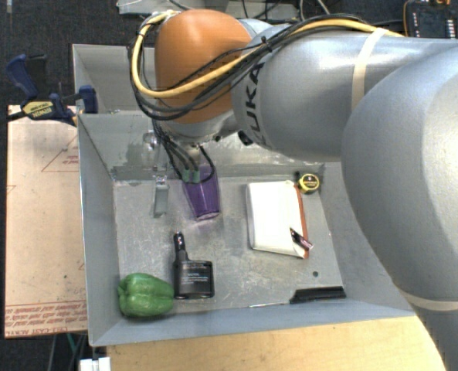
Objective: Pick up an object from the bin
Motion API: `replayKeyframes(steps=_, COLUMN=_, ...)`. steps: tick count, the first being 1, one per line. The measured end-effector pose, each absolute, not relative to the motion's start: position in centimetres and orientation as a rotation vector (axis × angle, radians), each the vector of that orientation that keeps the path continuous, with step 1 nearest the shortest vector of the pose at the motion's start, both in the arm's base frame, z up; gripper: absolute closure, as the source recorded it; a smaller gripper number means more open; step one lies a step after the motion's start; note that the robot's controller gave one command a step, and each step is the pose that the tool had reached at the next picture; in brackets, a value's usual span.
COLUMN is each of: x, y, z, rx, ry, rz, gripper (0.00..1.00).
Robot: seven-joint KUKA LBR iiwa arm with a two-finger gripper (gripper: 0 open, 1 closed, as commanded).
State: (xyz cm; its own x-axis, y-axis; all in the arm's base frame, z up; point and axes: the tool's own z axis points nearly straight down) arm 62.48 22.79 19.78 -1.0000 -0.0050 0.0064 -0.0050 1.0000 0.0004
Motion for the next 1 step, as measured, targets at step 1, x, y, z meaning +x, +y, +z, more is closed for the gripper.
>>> replayKeyframes(steps=1, x=62.69, y=22.64, z=20.32, rx=0.001, ry=-3.143, rz=-0.003, gripper=0.0)
